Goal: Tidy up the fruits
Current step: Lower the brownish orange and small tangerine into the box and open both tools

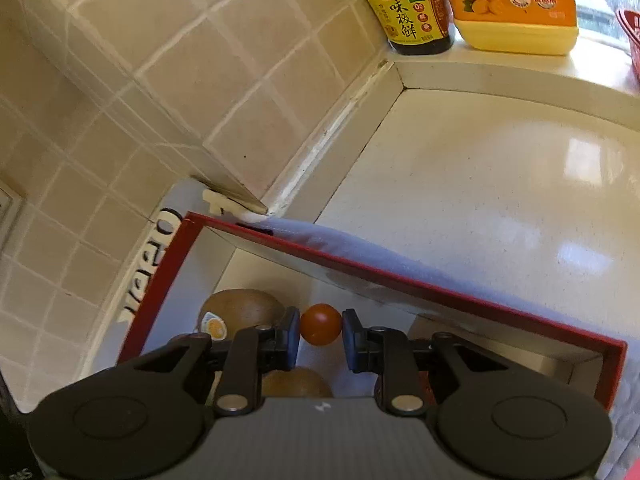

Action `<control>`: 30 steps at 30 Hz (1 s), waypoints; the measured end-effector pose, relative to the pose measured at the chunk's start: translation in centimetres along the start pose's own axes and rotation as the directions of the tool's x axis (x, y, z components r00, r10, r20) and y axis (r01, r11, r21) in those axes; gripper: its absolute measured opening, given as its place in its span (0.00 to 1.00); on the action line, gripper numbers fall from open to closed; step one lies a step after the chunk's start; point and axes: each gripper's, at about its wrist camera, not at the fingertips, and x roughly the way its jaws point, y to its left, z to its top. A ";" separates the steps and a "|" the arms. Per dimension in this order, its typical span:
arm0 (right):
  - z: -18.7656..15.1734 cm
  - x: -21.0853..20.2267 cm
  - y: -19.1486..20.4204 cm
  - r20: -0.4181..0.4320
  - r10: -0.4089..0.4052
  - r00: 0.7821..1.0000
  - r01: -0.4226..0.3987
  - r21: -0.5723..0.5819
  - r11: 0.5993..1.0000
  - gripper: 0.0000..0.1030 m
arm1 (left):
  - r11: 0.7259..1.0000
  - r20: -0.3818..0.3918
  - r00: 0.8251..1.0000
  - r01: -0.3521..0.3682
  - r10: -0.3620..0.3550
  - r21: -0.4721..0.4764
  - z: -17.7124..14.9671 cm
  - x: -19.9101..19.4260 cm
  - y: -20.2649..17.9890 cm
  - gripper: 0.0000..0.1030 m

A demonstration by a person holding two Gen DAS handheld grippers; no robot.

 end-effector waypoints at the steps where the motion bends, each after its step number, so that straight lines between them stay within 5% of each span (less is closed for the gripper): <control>1: -0.1 0.2 0.1 -0.001 -0.010 1.000 0.010 -0.007 1.000 0.24 | 1.000 -0.001 1.000 0.000 0.000 0.002 0.0 0.1 -0.1 0.48; 14: -0.6 1.1 0.2 -0.023 -0.043 0.999 0.042 -0.044 0.998 0.26 | 1.000 0.002 1.000 0.008 -0.008 -0.005 0.1 -0.6 0.0 0.57; 18: -0.4 -0.1 0.1 -0.023 -0.011 1.000 0.010 -0.015 1.000 0.27 | 0.997 0.082 0.996 0.029 -0.023 -0.072 0.3 -4.8 1.8 0.66; 23: -0.5 -4.4 1.5 0.036 0.039 0.999 -0.038 -0.037 0.999 0.29 | 0.987 0.184 0.982 -0.012 0.042 -0.159 -0.6 -12.2 5.1 0.67; 30: -2.8 -11.1 5.8 0.062 0.144 0.988 -0.137 -0.106 0.985 0.32 | 0.966 0.322 0.931 -0.096 0.173 -0.240 -4.7 -23.4 7.6 0.72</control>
